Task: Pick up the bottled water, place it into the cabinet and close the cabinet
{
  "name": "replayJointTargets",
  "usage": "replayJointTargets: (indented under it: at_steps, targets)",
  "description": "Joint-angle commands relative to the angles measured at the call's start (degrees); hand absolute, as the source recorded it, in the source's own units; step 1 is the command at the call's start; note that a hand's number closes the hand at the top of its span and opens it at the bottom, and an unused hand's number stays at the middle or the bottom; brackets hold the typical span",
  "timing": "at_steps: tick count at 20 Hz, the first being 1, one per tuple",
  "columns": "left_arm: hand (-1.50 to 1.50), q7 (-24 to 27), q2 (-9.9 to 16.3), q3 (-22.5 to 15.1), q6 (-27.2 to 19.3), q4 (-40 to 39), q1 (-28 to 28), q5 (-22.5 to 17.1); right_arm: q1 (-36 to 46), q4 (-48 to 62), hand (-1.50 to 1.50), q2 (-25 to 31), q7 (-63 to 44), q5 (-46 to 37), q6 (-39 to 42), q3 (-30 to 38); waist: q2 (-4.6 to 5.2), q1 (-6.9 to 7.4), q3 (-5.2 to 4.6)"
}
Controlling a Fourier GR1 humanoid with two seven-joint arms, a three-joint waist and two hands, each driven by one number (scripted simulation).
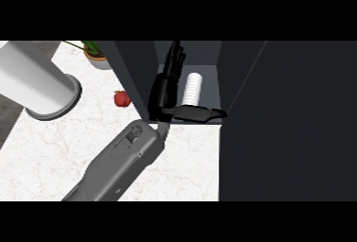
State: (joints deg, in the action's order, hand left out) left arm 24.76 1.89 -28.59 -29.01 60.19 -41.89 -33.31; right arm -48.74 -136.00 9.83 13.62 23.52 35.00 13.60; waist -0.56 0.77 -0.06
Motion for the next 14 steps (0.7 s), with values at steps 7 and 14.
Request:
replayJointTargets:
  at_steps: [7,14]
  targets:
    - [-1.5,-3.5,5.9,-7.6,-2.5,24.6,20.6,3.0,0.5,-9.7,-1.5,0.3,-5.4,-0.6,-1.8,-2.6,0.19,-0.08,-0.01]
    - [-1.5,-1.7,10.1,-10.2,-2.6,34.7,31.7,4.0,-0.4,-10.1,1.5,7.7,-8.0,-0.9,6.4,-8.6,0.16,-0.29,-0.04]
